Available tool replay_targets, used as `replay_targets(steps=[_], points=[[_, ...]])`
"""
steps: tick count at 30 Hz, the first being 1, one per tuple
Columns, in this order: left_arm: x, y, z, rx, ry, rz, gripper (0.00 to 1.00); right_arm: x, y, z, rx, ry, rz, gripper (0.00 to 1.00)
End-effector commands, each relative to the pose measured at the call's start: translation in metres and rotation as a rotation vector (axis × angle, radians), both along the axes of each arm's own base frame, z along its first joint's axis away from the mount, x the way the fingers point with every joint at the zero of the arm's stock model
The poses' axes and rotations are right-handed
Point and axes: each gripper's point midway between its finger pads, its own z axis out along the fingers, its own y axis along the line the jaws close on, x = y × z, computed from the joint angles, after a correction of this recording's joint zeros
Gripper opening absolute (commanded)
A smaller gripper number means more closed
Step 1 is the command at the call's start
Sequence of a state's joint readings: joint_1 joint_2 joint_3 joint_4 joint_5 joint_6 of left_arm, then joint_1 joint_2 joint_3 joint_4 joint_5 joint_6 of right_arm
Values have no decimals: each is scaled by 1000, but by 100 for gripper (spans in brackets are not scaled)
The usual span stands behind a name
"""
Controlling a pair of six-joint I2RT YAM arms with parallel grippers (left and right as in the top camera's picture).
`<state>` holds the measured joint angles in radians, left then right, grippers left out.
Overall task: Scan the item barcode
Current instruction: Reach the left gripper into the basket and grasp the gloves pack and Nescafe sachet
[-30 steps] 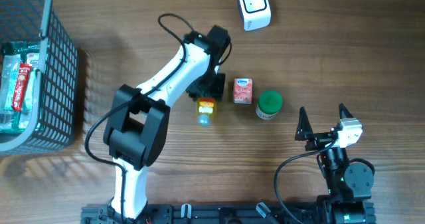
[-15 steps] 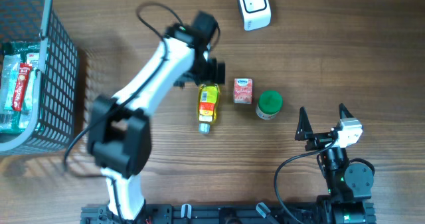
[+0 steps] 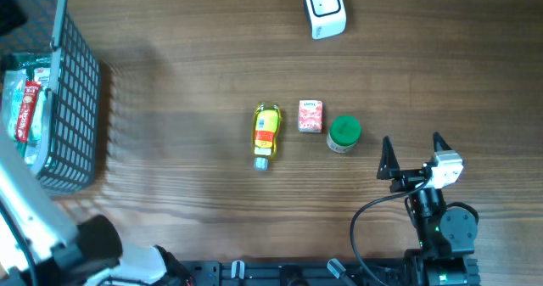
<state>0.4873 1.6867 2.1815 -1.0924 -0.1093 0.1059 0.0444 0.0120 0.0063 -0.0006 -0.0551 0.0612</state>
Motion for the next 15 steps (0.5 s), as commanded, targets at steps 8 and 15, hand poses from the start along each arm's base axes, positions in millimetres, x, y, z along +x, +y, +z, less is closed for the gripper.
replay_targets(steps=[8, 15], points=[[-13, 114, -195, -246, 444, 74, 100, 0, -3, 1, -8, -6, -13, 100], [-7, 117, -323, -360, 700, -81, 99, 0, -3, 1, -8, -6, -13, 100]])
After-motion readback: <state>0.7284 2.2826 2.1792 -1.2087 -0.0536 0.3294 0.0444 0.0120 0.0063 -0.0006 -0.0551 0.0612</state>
